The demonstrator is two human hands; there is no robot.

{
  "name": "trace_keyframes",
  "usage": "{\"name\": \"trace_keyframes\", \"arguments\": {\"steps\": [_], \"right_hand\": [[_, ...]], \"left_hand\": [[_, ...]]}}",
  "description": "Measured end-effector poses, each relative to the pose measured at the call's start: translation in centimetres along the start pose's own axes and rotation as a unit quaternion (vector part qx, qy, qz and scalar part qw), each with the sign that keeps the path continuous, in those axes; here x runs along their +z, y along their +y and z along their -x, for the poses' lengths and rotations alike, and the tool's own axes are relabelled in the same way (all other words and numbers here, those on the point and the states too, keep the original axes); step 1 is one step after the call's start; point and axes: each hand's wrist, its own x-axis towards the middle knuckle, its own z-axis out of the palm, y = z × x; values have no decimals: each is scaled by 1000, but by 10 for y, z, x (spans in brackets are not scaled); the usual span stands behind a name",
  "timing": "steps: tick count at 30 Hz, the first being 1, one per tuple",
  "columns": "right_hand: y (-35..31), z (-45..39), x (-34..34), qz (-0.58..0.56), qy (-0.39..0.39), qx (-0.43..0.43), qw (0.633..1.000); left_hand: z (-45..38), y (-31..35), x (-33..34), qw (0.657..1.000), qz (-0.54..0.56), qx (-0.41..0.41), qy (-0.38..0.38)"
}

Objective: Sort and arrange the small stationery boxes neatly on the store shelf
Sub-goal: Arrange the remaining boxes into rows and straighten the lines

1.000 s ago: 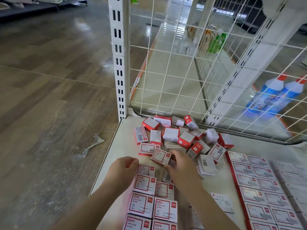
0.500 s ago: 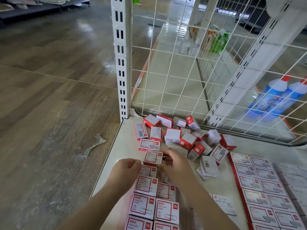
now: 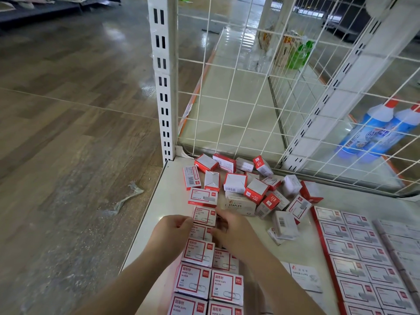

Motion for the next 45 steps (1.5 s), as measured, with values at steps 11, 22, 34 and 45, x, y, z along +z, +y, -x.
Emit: {"name": "trace_keyframes", "arguments": {"steps": [11,22,34,45], "right_hand": [[-3,1,-2,7,-9,-17,1000],[-2,3,-2,-4,11,-9,1000],[31,30,-32,-13,146,47,988],[26,26,-21,58,73,36,995]], "left_hand": [[-3,-4,2,1000,-9,-5,20],[2,-2,0,999,-24,21,31],[21,4,21,970,-174,171,1],[20,2,17,923,-316,214,-47]]}}
